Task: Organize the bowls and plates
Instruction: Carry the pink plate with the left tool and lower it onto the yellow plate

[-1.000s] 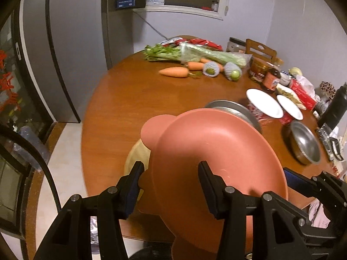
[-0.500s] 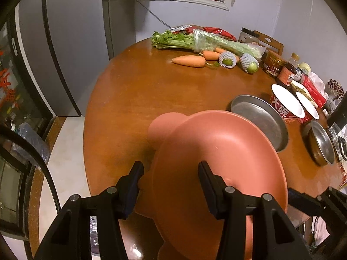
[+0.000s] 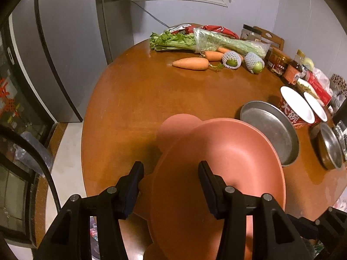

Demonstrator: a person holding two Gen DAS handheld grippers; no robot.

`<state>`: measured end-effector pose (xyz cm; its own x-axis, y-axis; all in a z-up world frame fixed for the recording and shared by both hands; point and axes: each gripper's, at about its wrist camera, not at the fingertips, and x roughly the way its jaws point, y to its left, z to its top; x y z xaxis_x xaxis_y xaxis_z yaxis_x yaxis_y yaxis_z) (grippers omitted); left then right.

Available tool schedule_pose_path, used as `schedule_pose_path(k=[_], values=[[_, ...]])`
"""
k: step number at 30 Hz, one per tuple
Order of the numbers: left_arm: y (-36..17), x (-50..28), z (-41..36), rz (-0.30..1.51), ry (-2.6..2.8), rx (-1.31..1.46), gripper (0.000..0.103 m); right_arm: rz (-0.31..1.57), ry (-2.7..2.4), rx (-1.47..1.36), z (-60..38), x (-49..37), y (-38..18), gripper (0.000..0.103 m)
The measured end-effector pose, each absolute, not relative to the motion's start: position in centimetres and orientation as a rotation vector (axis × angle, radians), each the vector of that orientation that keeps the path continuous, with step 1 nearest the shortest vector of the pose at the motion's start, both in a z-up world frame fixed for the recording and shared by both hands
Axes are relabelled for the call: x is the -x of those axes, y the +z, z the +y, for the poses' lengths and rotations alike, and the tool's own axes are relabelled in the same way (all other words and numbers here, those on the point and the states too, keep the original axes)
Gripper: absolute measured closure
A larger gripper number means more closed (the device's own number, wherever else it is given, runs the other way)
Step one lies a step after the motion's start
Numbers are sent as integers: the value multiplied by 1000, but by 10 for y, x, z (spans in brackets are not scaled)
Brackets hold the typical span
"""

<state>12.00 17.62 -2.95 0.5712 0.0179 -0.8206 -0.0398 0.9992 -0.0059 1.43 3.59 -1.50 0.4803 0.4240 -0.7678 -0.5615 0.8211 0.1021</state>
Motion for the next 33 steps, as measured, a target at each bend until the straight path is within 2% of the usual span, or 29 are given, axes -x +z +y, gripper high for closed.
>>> schedule_pose_path(k=[33], values=[[-36, -131, 166, 973, 1, -41, 51, 877, 576, 149, 25, -30, -19, 59]])
